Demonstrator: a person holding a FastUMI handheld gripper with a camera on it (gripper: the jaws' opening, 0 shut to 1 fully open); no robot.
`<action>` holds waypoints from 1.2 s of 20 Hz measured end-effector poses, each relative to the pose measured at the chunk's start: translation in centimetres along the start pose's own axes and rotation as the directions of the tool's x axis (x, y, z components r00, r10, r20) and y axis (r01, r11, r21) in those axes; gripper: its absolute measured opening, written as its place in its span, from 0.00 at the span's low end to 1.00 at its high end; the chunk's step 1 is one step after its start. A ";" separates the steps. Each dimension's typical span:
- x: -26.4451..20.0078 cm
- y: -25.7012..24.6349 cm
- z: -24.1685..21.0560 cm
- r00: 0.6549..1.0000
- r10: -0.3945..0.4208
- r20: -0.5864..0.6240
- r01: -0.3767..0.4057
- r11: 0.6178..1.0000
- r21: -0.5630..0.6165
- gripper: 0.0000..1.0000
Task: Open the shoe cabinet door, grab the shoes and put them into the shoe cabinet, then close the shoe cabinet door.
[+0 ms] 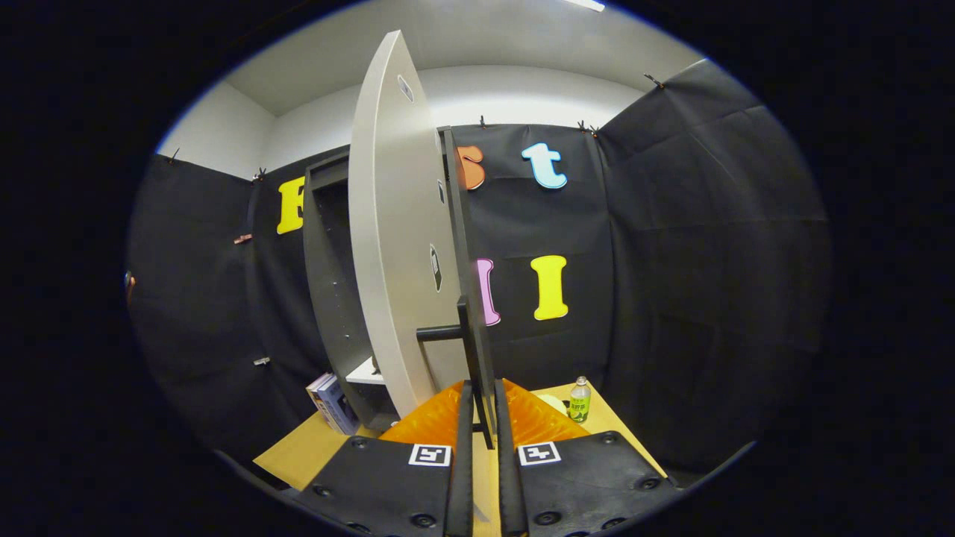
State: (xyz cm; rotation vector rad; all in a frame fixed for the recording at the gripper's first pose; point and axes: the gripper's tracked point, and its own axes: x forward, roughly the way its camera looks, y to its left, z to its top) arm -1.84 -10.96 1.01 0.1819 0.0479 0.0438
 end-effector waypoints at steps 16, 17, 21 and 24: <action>-5.3 15.1 -11.5 0.938 0.190 -0.292 -0.194 0.981 0.015 0.98; -5.0 15.9 -13.8 0.923 0.193 -0.332 -0.199 0.980 0.016 0.98; -1.6 18.0 -23.9 0.869 0.156 -0.469 -0.163 0.986 0.027 0.99; 1.8 18.4 -31.0 0.832 0.129 -0.539 -0.128 0.991 0.041 0.99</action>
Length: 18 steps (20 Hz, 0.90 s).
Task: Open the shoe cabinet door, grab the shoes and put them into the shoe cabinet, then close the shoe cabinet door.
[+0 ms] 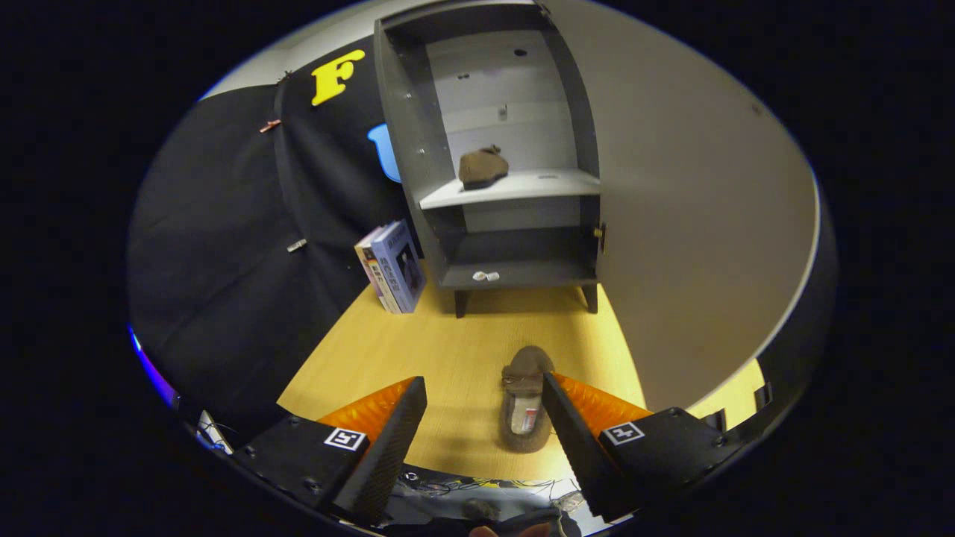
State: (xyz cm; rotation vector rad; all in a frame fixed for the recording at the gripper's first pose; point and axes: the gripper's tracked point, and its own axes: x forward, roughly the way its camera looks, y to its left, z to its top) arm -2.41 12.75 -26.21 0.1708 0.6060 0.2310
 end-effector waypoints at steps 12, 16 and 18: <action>17.0 -2.4 -12.0 0.977 -0.084 -0.198 0.097 0.994 0.059 0.97; 21.0 -3.7 -11.3 0.983 -0.146 -0.110 0.152 0.987 0.051 0.87; 22.4 -4.6 -10.6 0.980 -0.190 -0.061 0.192 0.981 0.031 0.79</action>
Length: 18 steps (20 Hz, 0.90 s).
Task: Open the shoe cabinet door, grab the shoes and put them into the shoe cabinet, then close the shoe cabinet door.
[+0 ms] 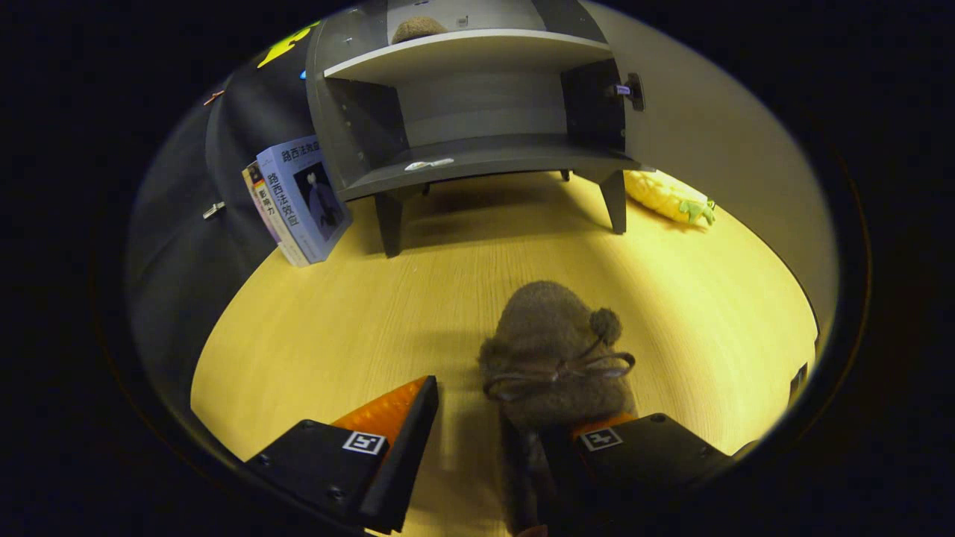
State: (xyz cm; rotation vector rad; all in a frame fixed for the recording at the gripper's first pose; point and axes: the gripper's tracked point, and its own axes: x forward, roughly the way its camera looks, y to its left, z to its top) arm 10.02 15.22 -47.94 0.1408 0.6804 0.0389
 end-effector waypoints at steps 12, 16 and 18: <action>-6.6 -0.4 13.4 0.981 0.017 0.191 -0.012 1.000 -0.027 0.07; -12.0 -0.6 21.5 0.963 0.013 0.269 -0.014 1.000 0.002 0.07; -14.0 -0.5 24.5 0.961 0.019 0.274 -0.025 1.000 0.019 0.07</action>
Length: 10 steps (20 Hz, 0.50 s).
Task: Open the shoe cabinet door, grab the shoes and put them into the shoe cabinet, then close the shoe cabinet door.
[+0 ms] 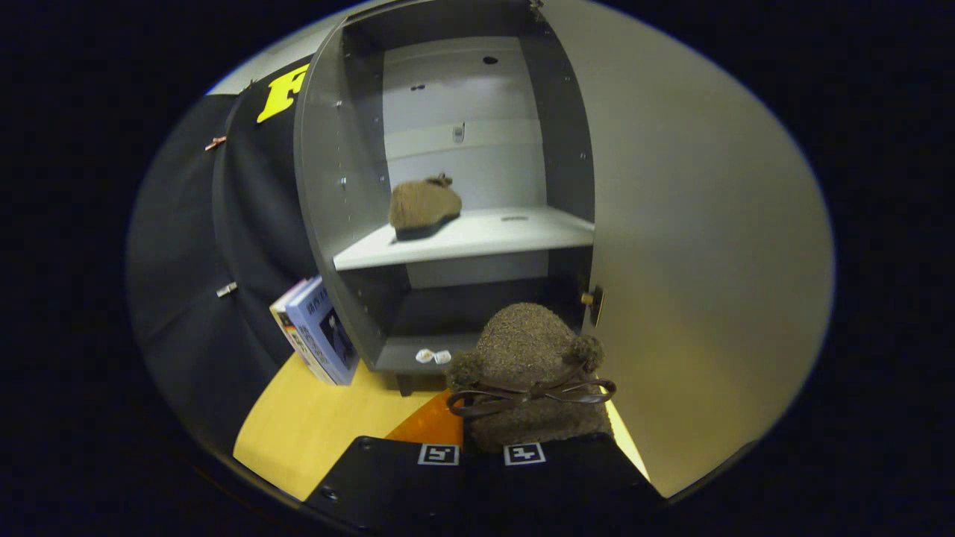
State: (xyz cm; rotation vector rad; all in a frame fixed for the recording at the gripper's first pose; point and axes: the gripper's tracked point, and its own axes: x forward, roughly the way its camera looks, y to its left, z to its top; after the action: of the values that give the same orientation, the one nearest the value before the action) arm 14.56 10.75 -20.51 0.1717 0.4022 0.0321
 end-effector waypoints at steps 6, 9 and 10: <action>-2.3 1.6 9.2 0.997 0.036 0.065 -0.037 0.999 0.024 0.07; -3.2 2.7 13.3 0.993 0.048 0.106 -0.047 0.999 -0.011 0.07; -3.2 2.9 14.4 0.992 0.053 0.113 -0.052 0.999 -0.013 0.07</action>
State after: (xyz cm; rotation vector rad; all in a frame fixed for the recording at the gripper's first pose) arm 17.28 11.11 -5.68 0.1730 0.2837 0.0758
